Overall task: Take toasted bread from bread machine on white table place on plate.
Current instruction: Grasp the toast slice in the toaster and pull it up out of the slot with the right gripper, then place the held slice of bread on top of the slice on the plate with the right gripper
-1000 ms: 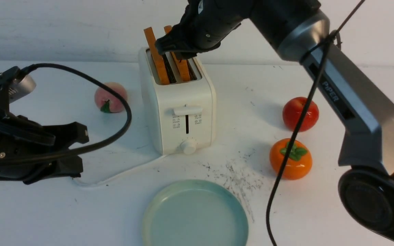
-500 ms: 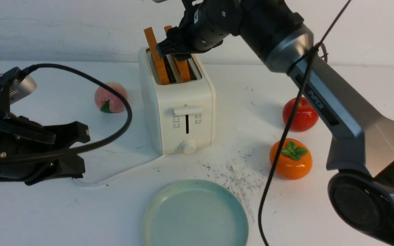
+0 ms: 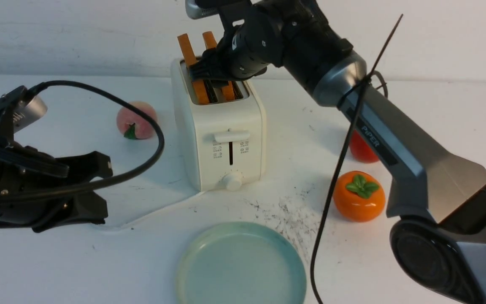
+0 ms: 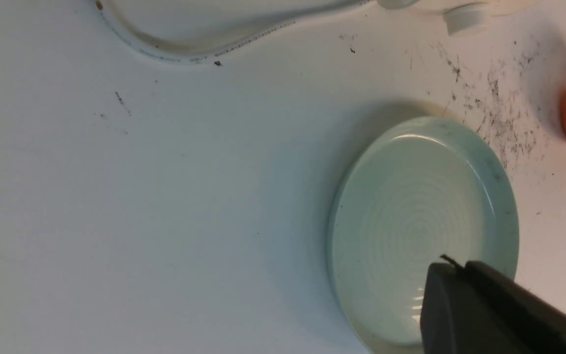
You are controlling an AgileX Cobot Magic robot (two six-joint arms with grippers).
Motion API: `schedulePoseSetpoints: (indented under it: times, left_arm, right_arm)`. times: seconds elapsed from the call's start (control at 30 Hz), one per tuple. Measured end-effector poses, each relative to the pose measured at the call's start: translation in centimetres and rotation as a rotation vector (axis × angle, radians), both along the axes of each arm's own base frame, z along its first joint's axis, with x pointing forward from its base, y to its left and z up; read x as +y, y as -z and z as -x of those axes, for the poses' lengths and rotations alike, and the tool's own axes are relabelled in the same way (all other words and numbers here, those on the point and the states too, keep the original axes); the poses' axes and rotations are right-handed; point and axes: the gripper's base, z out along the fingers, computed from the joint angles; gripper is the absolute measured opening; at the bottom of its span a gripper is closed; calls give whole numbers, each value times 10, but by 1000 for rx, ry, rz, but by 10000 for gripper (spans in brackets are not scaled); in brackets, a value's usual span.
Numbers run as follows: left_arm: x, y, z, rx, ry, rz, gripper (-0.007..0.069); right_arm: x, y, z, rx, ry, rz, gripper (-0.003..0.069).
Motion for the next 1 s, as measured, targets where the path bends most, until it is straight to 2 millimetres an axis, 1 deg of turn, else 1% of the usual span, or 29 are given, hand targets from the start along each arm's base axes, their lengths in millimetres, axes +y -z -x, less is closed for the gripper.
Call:
schedulePoseSetpoints:
  times: [0.03, 0.07, 0.17, 0.2, 0.33, 0.4, 0.43, 0.53, 0.57, 0.6, 0.63, 0.7, 0.73, 0.77, 0.8, 0.83, 0.9, 0.97, 1.0]
  left_arm:
    - [0, 0, 0, 0, 0, 0, 4]
    - [0, 0, 0, 0, 0, 0, 4]
    - [0, 0, 1, 9, 5, -2, 4]
    - [0, 1, 1, 15, 8, -2, 4]
    - [0, 1, 2, 26, 16, -7, 4]
    - [0, 2, 3, 27, 17, -7, 8]
    - [0, 2, 3, 27, 17, -7, 8]
    - [0, 2, 2, 27, 17, -8, 16]
    - [0, 2, 2, 27, 17, -8, 17]
    - [0, 2, 3, 27, 17, -8, 17]
    - [0, 2, 3, 27, 17, -9, 18]
    - [0, 2, 3, 28, 18, -11, 17]
    - [0, 2, 3, 28, 18, -11, 17]
    - [0, 2, 3, 28, 18, -11, 17]
    - [0, 2, 3, 28, 18, -12, 19]
    - [0, 2, 3, 30, 19, -12, 19]
    - [0, 2, 3, 38, 23, -14, 19]
    - [0, 3, 4, 45, 28, -21, 20]
    - [0, 3, 5, 50, 31, -25, 21]
  right_arm:
    - [0, 1, 0, 4, 0, 2, 309]
    - [0, 1, 0, 4, 0, 2, 300]
    - [0, 1, 0, 9, 2, 7, 139]
    - [-1, 0, 0, 7, 3, 7, 108]
    - [-5, -14, 5, -4, 7, 3, 112]
    - [-13, -40, 16, -24, 11, -12, 113]
    - [-13, -43, 17, -25, 12, -13, 113]
    - [-35, -98, 47, -42, 26, -27, 113]
    - [-37, -101, 49, -42, 27, -28, 113]
    - [-51, -128, 68, -45, 36, -26, 113]
    - [-58, -141, 77, -60, 36, -25, 113]
    - [-77, -178, 103, -122, 38, -38, 113]
    - [-86, -192, 114, -147, 40, -48, 113]
    - [-87, -195, 117, -152, 39, -49, 113]
    - [-101, -216, 137, -188, 37, -70, 113]
    - [-104, -220, 143, -188, 34, -73, 113]
    - [-116, -234, 164, -187, 15, -95, 113]
    - [-124, -237, 181, -148, -12, -103, 113]
    - [-128, -234, 192, -107, -33, -102, 113]
